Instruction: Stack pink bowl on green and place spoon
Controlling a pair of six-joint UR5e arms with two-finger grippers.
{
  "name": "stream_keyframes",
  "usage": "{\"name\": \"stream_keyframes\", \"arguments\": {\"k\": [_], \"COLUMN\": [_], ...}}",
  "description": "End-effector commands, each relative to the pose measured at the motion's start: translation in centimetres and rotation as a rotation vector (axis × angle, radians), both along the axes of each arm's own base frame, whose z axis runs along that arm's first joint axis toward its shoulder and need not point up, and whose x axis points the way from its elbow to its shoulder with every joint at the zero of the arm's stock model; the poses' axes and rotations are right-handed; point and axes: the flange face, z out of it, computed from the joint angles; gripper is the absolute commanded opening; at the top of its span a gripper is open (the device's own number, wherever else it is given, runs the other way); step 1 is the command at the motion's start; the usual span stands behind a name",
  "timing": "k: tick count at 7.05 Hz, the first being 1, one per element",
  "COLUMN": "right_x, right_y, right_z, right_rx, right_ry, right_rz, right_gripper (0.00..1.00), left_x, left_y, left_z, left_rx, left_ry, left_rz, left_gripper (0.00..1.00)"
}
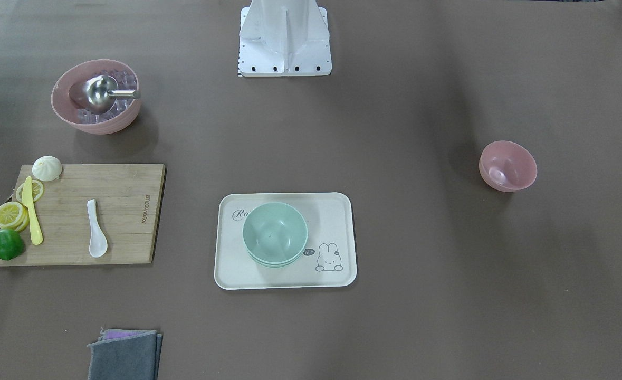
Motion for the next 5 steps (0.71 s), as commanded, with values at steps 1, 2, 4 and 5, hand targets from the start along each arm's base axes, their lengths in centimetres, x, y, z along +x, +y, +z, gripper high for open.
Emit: {"name": "stream_keyframes", "arguments": {"k": [1, 2, 4, 5], "right_x": [-0.3, -0.5, -0.5, -1.3], "right_y": [-2.6, -2.7, -2.0, -2.5], "right_z": [-3.1, -2.9, -2.0, -2.8], "right_rx": [0.062, 0.043, 0.035, 0.053], "right_ry": [-0.014, -0.032, -0.028, -0.032], "right_rz": [0.001, 0.008, -0.004, -0.021], "right_gripper": [1.0, 1.0, 1.0, 1.0], "left_x": [2.1, 2.7, 2.9, 3.8], "left_y": [-6.3, -7.4, -7.6, -7.9], "left_z": [-3.3, -2.2, -2.2, -3.1], "left_rx": [0.062, 0.045, 0.055, 0.105], "left_ry": [0.001, 0.003, 0.004, 0.021], "left_rz": [0.041, 0.049, 0.058, 0.066], "left_gripper": [0.99, 0.99, 0.99, 0.99]}}
